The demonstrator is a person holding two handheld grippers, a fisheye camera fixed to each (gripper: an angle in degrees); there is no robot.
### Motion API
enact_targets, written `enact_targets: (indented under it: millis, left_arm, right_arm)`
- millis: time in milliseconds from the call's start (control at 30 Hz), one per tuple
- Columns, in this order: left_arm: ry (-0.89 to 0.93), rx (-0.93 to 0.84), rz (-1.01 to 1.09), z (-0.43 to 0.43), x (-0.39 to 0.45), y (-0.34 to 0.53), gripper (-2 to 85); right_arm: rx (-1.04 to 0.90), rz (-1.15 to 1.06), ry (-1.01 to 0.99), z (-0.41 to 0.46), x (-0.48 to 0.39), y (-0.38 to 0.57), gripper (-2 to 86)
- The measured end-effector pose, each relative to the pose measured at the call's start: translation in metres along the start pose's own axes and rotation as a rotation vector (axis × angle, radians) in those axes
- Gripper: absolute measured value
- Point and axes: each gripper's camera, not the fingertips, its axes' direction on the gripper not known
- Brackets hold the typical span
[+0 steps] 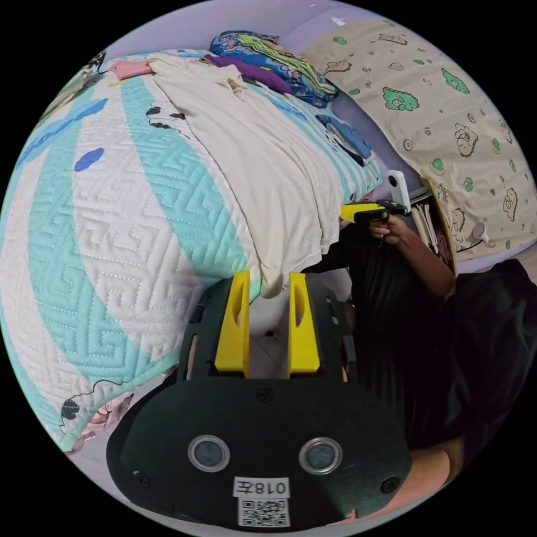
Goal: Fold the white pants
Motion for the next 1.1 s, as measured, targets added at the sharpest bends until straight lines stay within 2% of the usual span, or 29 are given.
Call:
enact_targets:
  millis: [133, 233, 333, 533, 933, 1100]
  left_arm:
    - [0.034, -0.005, -0.014, 0.003, 0.002, -0.002, 11.1]
    - [0.154, -0.071, 0.017, 0.014, 0.009, -0.003, 10.7]
    - [0.048, -0.122, 0.053, 0.025, 0.025, -0.007, 10.6]
    - [0.087, -0.109, 0.048, 0.022, 0.030, -0.003, 10.6]
    - [0.094, 0.075, -0.003, -0.022, 0.020, 0.021, 10.9]
    - [0.081, -0.035, -0.009, 0.012, 0.010, 0.009, 10.5]
  right_arm:
    - [-0.009, -0.001, -0.024, 0.003, 0.004, 0.005, 8.1]
    - [-0.045, -0.022, -0.055, 0.009, 0.003, 0.009, 7.6]
    - [-0.090, -0.050, -0.041, 0.018, -0.003, 0.012, 7.9]
    - [-0.117, -0.064, -0.123, 0.024, -0.001, 0.015, 8.2]
    - [-0.108, -0.048, -0.155, 0.022, -0.003, 0.015, 8.5]
    - [-0.140, -0.058, -0.178, 0.029, -0.007, 0.008, 8.1]
